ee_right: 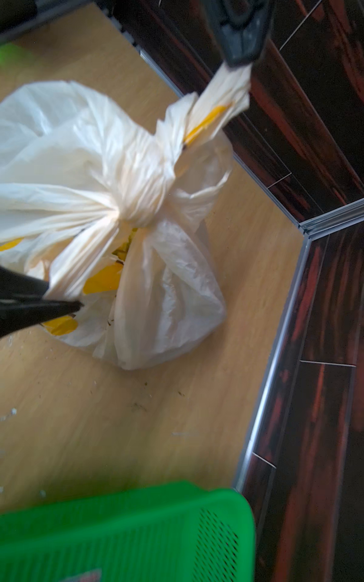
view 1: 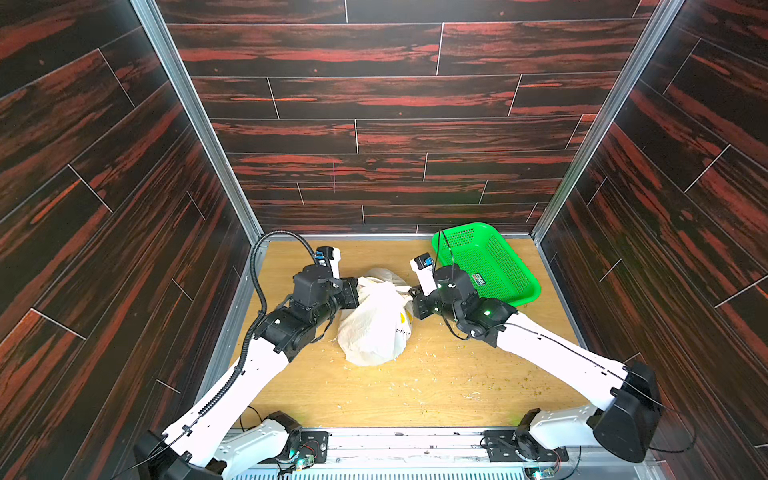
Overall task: Place the pineapple into a plastic bag & tie a knot
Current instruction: Cross the plastic bag at the center of the board.
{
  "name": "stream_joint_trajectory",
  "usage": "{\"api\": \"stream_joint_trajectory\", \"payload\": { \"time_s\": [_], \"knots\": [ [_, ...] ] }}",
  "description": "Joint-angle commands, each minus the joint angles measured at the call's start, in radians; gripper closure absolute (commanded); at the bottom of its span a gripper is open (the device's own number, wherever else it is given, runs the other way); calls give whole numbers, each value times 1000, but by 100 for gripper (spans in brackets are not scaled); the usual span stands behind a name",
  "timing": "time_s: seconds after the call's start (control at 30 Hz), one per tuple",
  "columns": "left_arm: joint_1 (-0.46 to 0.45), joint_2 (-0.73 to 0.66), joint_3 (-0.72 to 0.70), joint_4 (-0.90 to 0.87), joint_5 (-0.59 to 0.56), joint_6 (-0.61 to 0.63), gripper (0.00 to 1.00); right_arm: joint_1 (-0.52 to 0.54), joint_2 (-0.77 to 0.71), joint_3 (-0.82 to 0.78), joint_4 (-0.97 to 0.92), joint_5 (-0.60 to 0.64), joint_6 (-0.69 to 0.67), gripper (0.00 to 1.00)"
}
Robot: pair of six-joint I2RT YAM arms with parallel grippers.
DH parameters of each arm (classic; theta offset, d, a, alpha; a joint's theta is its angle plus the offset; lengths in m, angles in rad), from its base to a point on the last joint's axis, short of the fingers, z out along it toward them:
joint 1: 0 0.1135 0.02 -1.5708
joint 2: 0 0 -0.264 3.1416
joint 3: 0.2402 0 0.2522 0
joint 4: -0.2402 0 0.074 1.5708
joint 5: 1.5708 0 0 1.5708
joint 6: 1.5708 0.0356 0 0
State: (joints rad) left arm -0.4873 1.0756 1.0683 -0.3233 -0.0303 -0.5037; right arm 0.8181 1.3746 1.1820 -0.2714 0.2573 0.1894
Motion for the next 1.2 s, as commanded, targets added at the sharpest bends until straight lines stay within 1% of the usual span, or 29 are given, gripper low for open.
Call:
{"api": "stream_joint_trajectory", "payload": {
  "time_s": [0.0, 0.1, 0.23, 0.3, 0.37, 0.4, 0.53, 0.67, 0.83, 0.97, 1.07, 1.17],
  "knots": [
    [36, -53, 79, 19, -145, 28, 100, -23, -48, 40, -136, 170, -59, 100],
    [37, -31, 57, 9, -135, 19, 100, -25, -43, 14, -114, 179, -79, 100],
    [37, 13, -33, 49, -77, -52, 100, -38, -14, -30, -66, 113, -52, 100],
    [36, 20, -57, 73, -40, -94, 100, -39, 1, -28, -66, 83, -38, 100],
    [37, 31, -58, 84, 9, -109, 100, -39, 7, -38, -46, 39, -21, 100],
    [37, 38, -51, 77, 23, -111, 98, -38, 10, -43, -37, 22, -13, 100],
    [38, 60, -3, 43, 114, -121, 82, -38, 18, -54, -11, -56, -1, 100],
    [39, 78, 40, 21, 190, -166, 73, -38, 25, -67, 9, -116, 2, 100],
    [47, 129, 114, -74, 280, -246, 59, -37, 45, -94, 33, -158, -15, 100],
    [51, 166, 135, -104, 312, -331, 54, -39, 73, -135, 75, -188, -40, 100],
    [50, 192, 174, -185, 288, -329, 54, -39, 84, -162, 123, -229, -50, 100],
    [50, 206, 187, -208, 276, -342, 53, -39, 93, -173, 165, -282, -45, 100]
  ]
}}
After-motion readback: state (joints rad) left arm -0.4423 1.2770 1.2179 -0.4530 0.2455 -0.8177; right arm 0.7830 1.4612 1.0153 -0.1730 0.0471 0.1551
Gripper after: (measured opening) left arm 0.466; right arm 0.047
